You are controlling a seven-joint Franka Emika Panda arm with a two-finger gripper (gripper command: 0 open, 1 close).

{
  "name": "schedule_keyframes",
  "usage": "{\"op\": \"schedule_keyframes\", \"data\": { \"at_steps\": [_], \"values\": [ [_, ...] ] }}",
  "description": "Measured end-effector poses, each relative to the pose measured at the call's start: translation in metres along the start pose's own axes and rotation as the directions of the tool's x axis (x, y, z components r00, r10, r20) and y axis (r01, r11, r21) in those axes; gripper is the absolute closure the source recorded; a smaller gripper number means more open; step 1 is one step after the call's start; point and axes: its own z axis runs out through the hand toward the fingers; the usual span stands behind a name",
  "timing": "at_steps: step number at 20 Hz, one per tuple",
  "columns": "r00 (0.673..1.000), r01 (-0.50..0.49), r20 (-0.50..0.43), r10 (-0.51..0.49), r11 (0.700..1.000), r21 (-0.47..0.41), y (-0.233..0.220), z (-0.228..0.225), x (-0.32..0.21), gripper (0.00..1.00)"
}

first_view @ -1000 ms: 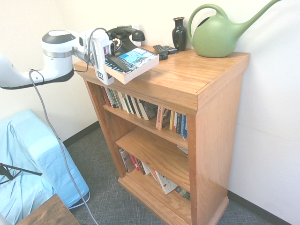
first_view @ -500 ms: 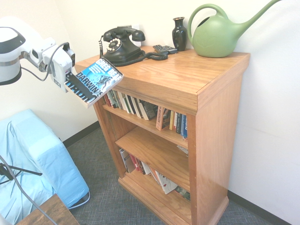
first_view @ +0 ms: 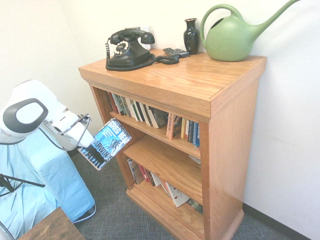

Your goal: Shelf the books

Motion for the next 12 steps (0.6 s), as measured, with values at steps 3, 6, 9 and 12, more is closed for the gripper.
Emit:
{"op": "schedule_keyframes", "data": {
  "at_steps": [3,6,9,12],
  "values": [
    [1.000,0.003,-0.025,-0.002,0.999,0.036,-0.008,0.019,0.000,1.00],
    [0.999,0.009,-0.032,-0.007,0.998,0.059,-0.022,0.044,0.006,1.00],
    [1.000,0.012,-0.027,-0.010,0.996,0.090,-0.037,0.068,0.017,1.00],
    [0.999,0.018,-0.034,-0.014,0.993,0.114,-0.054,0.077,0.034,1.00]
  ]
}}
